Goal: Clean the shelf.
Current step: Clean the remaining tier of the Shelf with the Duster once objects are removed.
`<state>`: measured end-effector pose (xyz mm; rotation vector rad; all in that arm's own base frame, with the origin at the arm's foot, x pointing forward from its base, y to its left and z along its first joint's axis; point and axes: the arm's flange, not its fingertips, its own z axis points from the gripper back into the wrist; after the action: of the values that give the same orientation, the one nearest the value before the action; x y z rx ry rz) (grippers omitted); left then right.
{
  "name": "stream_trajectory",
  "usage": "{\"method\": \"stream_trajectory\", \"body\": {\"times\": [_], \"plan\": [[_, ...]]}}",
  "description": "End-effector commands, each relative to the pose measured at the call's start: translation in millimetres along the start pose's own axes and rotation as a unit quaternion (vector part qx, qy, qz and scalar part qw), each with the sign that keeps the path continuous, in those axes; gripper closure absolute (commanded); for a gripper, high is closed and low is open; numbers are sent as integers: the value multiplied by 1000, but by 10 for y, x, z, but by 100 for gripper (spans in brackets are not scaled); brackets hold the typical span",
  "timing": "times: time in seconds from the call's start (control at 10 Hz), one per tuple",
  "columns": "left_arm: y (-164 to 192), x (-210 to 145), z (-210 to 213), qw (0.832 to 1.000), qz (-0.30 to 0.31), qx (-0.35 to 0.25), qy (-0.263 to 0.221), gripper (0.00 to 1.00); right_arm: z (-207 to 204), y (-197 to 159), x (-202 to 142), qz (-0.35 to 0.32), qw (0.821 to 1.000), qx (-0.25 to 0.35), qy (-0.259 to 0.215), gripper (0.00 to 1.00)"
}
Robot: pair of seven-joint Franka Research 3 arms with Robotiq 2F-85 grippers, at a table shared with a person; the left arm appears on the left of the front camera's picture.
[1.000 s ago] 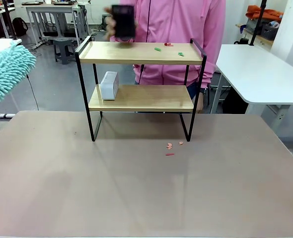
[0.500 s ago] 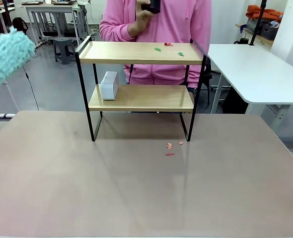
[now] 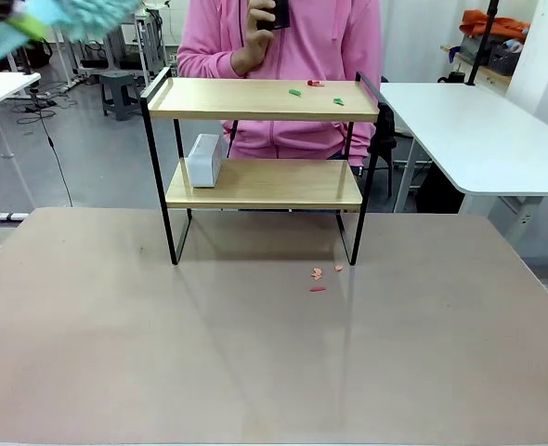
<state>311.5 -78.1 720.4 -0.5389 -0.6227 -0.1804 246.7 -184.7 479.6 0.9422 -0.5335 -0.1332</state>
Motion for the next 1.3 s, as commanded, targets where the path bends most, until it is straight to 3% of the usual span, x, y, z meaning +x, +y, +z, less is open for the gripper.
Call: {"method": "stream_trajectory", "body": {"times": [0.0, 0.1, 0.4, 0.6, 0.8, 0.9, 1.2], "plan": [[-59, -126, -430, 999, -21, 35, 24, 88, -10, 12, 28, 11, 1000, 12, -9, 0], [0, 0, 0, 1000, 0, 0, 0, 88, -10, 12, 28, 11, 1000, 12, -9, 0], [0, 0, 0, 1000, 0, 0, 0, 88, -10, 12, 28, 11, 1000, 12, -9, 0], [-109, -18, -262, 1000, -22, 13, 15, 88, -10, 12, 28, 11, 1000, 12, -9, 0], [-377, 180, -655, 997, -51, 5, 62, 88, -10, 12, 28, 11, 1000, 12, -9, 0], [-498, 245, -846, 995, -68, 7, 74, 100, -10, 12, 28, 11, 1000, 12, -9, 0], [-783, 366, -1376, 988, -79, 40, 127, 100, -10, 12, 28, 11, 1000, 12, -9, 0]]}}
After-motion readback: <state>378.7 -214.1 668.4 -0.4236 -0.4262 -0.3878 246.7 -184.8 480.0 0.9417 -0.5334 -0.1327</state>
